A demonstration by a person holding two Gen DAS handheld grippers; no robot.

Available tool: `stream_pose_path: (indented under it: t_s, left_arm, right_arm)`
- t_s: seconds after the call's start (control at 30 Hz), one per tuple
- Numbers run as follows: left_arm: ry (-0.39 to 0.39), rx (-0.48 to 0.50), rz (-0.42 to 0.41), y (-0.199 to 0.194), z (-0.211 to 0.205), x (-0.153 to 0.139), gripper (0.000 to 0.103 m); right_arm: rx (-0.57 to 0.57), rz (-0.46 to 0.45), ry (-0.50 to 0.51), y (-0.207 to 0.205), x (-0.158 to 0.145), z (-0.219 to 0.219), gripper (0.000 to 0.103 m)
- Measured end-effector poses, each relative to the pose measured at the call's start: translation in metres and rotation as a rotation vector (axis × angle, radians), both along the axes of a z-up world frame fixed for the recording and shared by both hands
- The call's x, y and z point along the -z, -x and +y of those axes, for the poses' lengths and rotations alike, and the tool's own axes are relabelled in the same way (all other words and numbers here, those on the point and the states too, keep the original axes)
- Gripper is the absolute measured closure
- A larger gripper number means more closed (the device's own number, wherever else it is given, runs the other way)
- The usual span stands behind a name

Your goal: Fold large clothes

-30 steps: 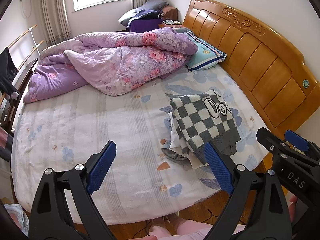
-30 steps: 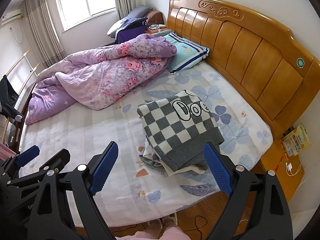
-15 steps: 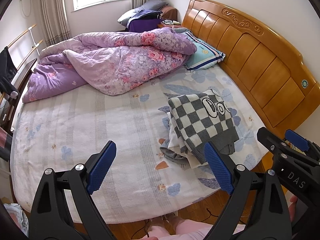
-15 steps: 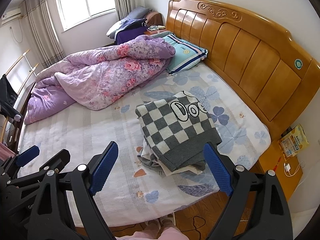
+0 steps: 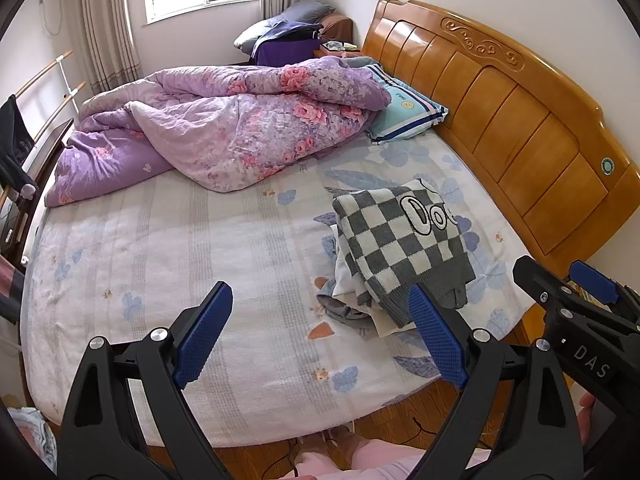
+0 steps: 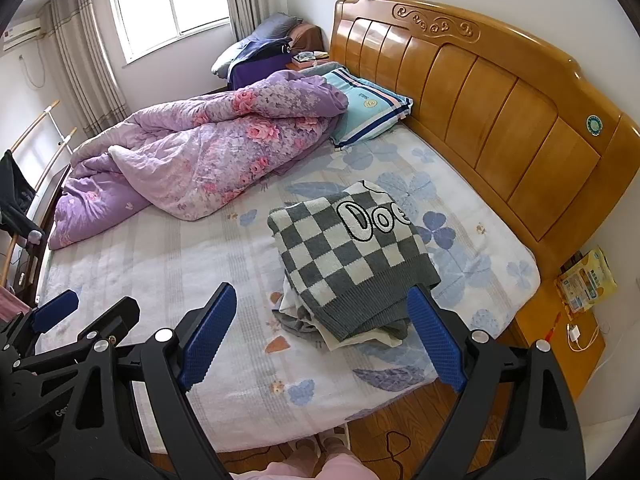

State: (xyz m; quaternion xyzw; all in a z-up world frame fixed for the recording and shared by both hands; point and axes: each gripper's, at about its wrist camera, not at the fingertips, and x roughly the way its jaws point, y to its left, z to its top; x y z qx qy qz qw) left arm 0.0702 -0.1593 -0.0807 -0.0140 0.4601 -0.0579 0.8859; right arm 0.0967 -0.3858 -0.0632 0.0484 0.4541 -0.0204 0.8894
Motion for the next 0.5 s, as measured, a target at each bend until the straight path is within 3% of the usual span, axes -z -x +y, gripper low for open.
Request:
stream_pose_path:
  t_s: [0.5]
  left_arm:
    - [-0.002,0.006,0.046,-0.002,-0.006,0.007,0.013]
  right_arm:
    - [0.008,0.004,0.002,0.010,0.000,-0.002,0.019]
